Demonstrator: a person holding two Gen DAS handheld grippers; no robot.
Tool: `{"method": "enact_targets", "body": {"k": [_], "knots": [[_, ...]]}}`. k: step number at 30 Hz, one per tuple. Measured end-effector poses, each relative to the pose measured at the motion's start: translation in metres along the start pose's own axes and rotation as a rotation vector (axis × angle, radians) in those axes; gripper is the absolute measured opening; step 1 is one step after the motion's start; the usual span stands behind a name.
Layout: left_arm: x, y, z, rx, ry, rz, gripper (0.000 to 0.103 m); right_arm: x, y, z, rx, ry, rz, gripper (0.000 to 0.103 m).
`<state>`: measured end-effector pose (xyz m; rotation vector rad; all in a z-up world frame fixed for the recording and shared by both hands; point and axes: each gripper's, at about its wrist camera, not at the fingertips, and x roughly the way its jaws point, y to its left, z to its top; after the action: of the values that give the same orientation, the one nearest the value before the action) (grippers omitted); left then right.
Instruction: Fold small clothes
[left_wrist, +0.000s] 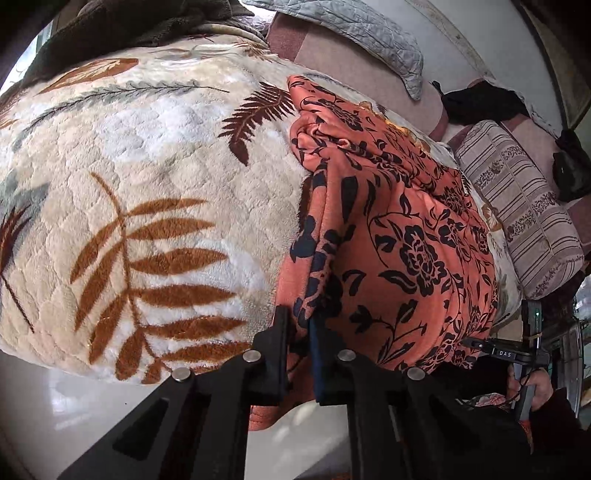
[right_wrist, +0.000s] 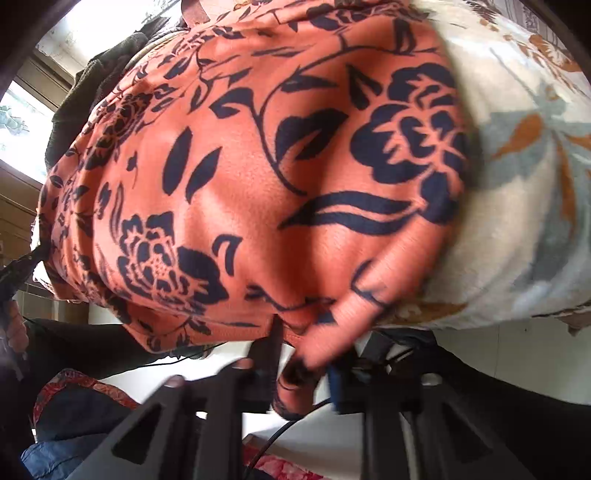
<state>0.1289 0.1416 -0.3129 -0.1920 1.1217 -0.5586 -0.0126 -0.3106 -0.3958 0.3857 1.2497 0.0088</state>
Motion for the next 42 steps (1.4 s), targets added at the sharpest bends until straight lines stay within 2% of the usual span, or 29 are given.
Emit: {"method": "enact_targets", "body": {"k": [5, 8, 9, 13, 16, 19, 23, 28, 32, 35, 39, 42], "knots": [[-0.003, -0.002, -0.006, 0.005, 0.023, 0.053, 0.012, -0.039, 0.014, -0.013, -0.015, -0.052, 0.091, 0.010], [-0.001, -0.001, -0.010, 0.014, 0.047, 0.078, 0.025, -0.061, 0.018, -0.017, -0.019, -0.090, 0.139, 0.010], [-0.001, -0.003, -0.011, 0.030, 0.049, 0.081, 0.027, -0.065, 0.017, -0.018, -0.014, -0.097, 0.158, 0.010], [0.004, -0.009, -0.012, 0.060, 0.061, 0.087, 0.029, -0.062, 0.013, -0.009, 0.016, -0.066, 0.147, 0.010], [0.004, -0.005, -0.011, 0.031, 0.069, 0.051, 0.006, -0.048, 0.002, -0.004, 0.082, 0.007, 0.134, 0.011], [0.002, -0.004, -0.011, 0.022, 0.059, 0.016, 0.005, -0.037, -0.003, -0.001, 0.114, 0.028, 0.128, 0.014], [-0.012, -0.011, -0.013, 0.025, 0.017, -0.097, 0.005, -0.040, 0.006, 0.004, 0.077, 0.011, 0.137, 0.012], [-0.032, -0.024, -0.009, 0.033, -0.042, -0.220, 0.005, -0.089, 0.022, 0.010, 0.022, -0.093, 0.211, 0.009], [-0.051, -0.026, 0.009, 0.008, -0.087, -0.288, 0.005, -0.149, 0.024, 0.028, 0.009, -0.242, 0.254, 0.008], [-0.067, -0.030, 0.036, -0.007, -0.141, -0.320, 0.005, -0.192, 0.015, 0.049, 0.040, -0.361, 0.272, 0.008], [-0.084, -0.034, 0.078, -0.025, -0.234, -0.319, 0.005, -0.230, -0.011, 0.082, 0.119, -0.516, 0.253, 0.008], [-0.077, -0.033, 0.102, -0.041, -0.261, -0.282, 0.005, -0.232, -0.042, 0.106, 0.211, -0.554, 0.243, 0.008]]}}
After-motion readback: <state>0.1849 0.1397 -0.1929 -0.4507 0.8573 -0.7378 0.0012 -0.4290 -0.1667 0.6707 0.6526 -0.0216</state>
